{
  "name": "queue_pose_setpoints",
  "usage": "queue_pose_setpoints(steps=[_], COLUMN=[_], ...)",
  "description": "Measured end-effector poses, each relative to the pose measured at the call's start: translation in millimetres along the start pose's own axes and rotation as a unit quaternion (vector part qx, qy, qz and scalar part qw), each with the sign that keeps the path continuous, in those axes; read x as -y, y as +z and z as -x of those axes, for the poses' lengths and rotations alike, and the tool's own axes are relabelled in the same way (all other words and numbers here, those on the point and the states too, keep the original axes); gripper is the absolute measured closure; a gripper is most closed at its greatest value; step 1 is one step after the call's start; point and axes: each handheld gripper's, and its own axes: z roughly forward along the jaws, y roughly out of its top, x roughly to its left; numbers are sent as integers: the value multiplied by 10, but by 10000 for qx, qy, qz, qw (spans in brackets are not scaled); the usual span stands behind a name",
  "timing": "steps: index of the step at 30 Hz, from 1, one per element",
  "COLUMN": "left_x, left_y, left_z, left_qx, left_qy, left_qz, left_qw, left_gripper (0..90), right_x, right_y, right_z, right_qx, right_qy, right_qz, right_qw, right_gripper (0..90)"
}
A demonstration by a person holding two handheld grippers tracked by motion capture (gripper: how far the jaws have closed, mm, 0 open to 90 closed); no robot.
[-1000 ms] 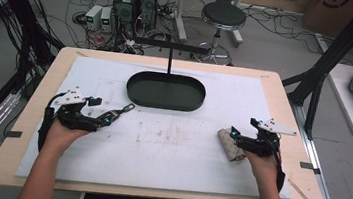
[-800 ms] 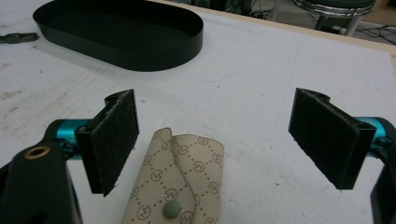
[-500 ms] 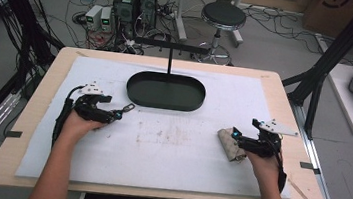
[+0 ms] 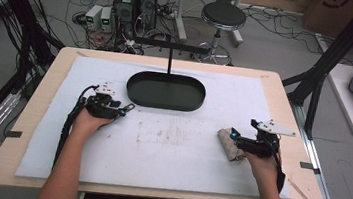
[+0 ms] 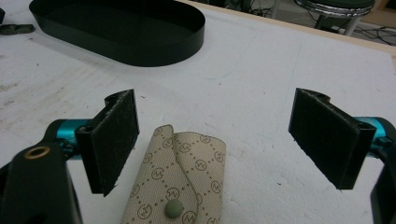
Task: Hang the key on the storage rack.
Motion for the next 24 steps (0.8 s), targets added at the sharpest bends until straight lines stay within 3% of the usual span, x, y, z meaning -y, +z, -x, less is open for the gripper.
queue_pose_setpoints(steps=[3,7,14,18,24], left_x=[-6,37,67,37,-26], left_y=[-8,-22,-45,-110,-285], left_z=[19,53,64,98,125], left_qx=[-83,-91,-20,-67,-21], left_qy=[63,130,124,278,276], left_qz=[-15,103,178,211,800], left_qw=[9999,9998,9998,9994,9964], left_gripper=[638,779,809,824,832], right_x=[1,1,-3,-4,-6], right_y=[-9,-16,-21,-20,-12], right_z=[9,13,6,-4,-9], right_qx=[7,11,7,2,-17], right_qy=[23,37,17,48,46], right_qz=[19,27,38,37,42], right_qw=[10000,10000,10000,10000,10000], right_gripper=[164,164,164,164,164])
